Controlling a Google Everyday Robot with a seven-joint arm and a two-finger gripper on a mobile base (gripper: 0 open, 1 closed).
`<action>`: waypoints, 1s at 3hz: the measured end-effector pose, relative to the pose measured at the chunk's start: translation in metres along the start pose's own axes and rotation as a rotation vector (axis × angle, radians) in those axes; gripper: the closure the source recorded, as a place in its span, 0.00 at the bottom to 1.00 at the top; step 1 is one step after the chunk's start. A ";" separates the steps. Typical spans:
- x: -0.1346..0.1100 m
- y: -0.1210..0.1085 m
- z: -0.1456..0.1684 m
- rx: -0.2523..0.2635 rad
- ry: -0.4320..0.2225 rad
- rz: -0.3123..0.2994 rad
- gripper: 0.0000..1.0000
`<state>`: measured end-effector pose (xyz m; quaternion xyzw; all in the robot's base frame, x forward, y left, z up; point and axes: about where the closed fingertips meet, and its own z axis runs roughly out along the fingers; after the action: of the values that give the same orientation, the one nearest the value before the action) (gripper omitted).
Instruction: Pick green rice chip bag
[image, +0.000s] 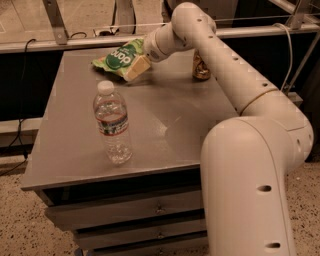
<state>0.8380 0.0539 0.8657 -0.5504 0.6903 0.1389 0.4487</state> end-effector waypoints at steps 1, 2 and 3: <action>0.014 -0.013 0.010 0.017 0.019 0.038 0.17; 0.019 -0.023 0.006 0.040 0.021 0.052 0.39; 0.012 -0.032 -0.007 0.071 0.008 0.041 0.64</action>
Offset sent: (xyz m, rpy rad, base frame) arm 0.0337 -0.0355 -0.0010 0.0151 -0.0007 -0.1091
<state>0.8629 0.0302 0.8700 -0.5203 0.7076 0.1214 0.4624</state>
